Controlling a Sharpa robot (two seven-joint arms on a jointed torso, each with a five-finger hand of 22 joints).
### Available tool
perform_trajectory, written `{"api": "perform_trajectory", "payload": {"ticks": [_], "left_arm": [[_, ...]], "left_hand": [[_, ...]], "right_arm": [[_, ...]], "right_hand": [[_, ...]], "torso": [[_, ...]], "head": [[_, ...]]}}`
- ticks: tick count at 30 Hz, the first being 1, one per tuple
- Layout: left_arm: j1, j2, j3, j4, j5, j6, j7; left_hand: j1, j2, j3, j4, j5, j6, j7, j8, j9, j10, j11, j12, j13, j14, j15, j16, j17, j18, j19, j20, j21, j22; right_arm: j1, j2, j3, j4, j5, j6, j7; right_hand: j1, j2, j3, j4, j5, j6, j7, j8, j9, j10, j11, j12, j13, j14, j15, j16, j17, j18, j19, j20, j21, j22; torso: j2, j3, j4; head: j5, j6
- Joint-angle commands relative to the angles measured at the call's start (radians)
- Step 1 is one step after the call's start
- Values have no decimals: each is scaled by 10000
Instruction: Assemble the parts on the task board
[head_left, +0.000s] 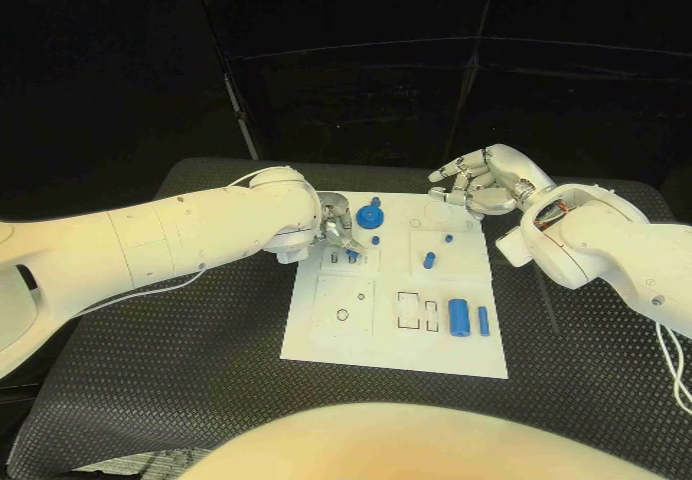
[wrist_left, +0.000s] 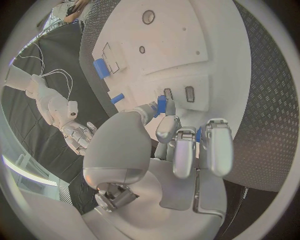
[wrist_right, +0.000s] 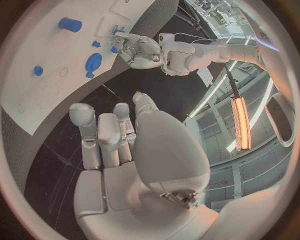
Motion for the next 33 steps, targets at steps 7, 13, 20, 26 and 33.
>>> {"api": "perform_trajectory", "payload": {"ticks": [7, 13, 20, 26, 33], "left_arm": [[-29, 49, -46, -67, 54, 268, -42], [-36, 46, -59, -103, -17, 430, -55], [-39, 52, -64, -146, -185, 484, -58], [-40, 28, -65, -163, -219, 553, -63], [-42, 60, -66, -203, -228, 645, -73]], "left_hand": [[-61, 98, 1500, -1373, 65, 3, -65, 60, 59, 59, -1, -48, -47, 1019, -37, 31, 2634, -183, 30, -11, -29, 379], [-169, 55, 1625, -1403, 126, 11, -77, 122, 124, 58, -11, -70, -79, 1019, -45, 31, 2634, -183, 33, -18, -31, 385], [-227, 42, 1669, -1402, 134, 13, -84, 151, 153, 63, -15, -71, -84, 1019, -48, 31, 2634, -184, 35, -21, -31, 390], [-260, 34, 1693, -1403, 136, 19, -90, 171, 172, 68, -20, -68, -82, 1019, -50, 31, 2634, -183, 34, -23, -33, 389], [-293, 27, 1721, -1405, 139, 21, -97, 192, 191, 58, -25, -90, -112, 1019, -54, 31, 2634, -183, 34, -25, -34, 389]], "right_arm": [[16, 23, 7, 7, -20, 52, 77], [16, 31, 7, -2, -20, 56, 77], [15, 47, 7, -14, -20, 63, 82], [15, 49, 7, -22, -20, 64, 85], [14, 66, 7, -26, -20, 68, 89]], "right_hand": [[37, 9, 53, -12, 50, -35, -1, 42, -7, -41, -45, -29, -9, 47, -15, -60, 1, 169, 60, -5, -52, -9], [37, 9, 53, -12, 50, -35, -1, 42, -7, -41, -45, -29, -9, 47, -15, -60, 1, 169, 60, -5, -52, -9], [37, 9, 53, -12, 50, -35, -1, 42, -7, -41, -45, -29, -9, 47, -15, -60, 1, 169, 60, -5, -52, -9], [32, 7, 54, -6, 59, -35, -1, 44, -8, -45, -45, -35, -17, 46, -14, -70, -5, 170, 58, -5, -59, -16], [31, 7, 54, -4, 60, -35, -1, 44, -8, -45, -45, -36, -18, 46, -14, -72, -6, 171, 57, -5, -60, -18]], "torso": [[6, 2, -17], [7, 1, -2], [9, -1, -16], [5, 1, -4], [6, 2, -15]], "head": [[4, 2], [17, 2], [33, 2], [17, 2], [40, 2]]}}
